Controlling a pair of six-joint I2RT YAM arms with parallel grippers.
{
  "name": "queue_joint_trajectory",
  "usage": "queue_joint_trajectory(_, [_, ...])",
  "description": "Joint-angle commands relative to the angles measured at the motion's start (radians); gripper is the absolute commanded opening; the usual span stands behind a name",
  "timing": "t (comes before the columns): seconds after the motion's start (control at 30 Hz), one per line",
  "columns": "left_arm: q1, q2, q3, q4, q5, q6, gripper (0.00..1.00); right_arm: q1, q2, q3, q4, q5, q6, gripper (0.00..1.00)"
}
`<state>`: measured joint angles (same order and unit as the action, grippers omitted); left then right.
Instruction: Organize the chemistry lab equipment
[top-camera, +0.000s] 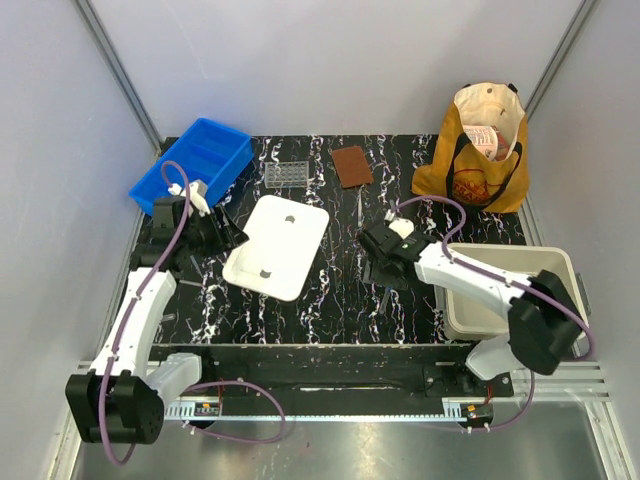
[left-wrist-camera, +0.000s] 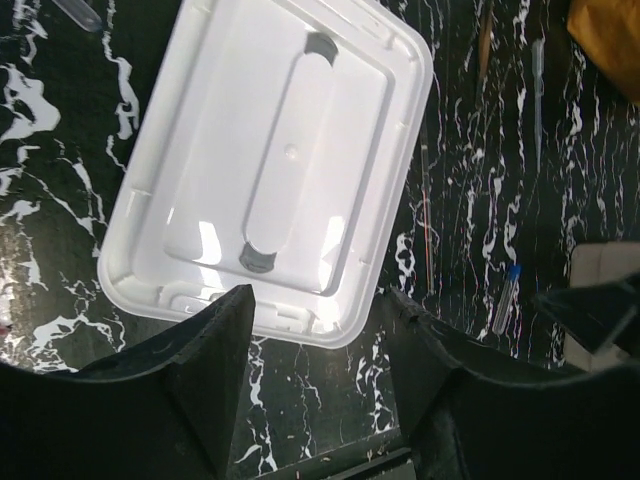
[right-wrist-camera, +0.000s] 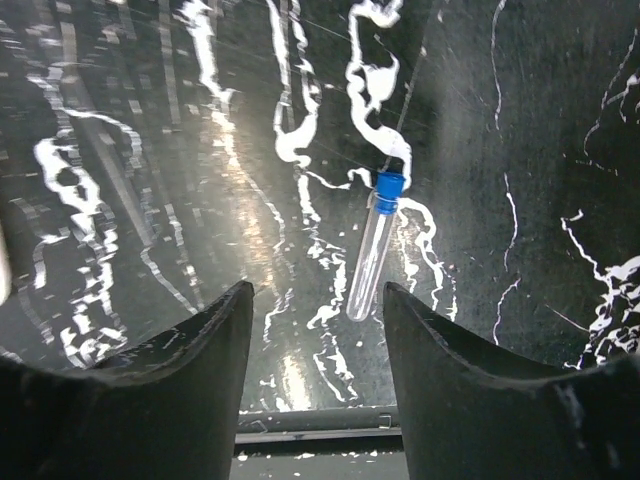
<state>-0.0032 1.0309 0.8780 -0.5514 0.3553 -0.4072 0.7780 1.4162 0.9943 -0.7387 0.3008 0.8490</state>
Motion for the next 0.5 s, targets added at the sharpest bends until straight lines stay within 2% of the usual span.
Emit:
queue_joint_trajectory(0.0, [-0.038, -0.048, -0.014, 0.074, 0.03, 0.03, 0.59, 0.006, 0.092, 0.032, -0.065, 0.069, 0.087, 0.59])
queue_joint_trajectory(0.2, [-0.058, -0.071, -0.02, 0.067, 0.013, 0.027, 0.59, 0.004, 0.188, 0.052, -0.086, 0.113, 0.114, 0.55])
queue_joint_trajectory(0.47, [-0.07, -0.086, -0.019, 0.064, -0.003, 0.024, 0.59, 0.004, 0.237, 0.021, -0.056, 0.055, 0.145, 0.5])
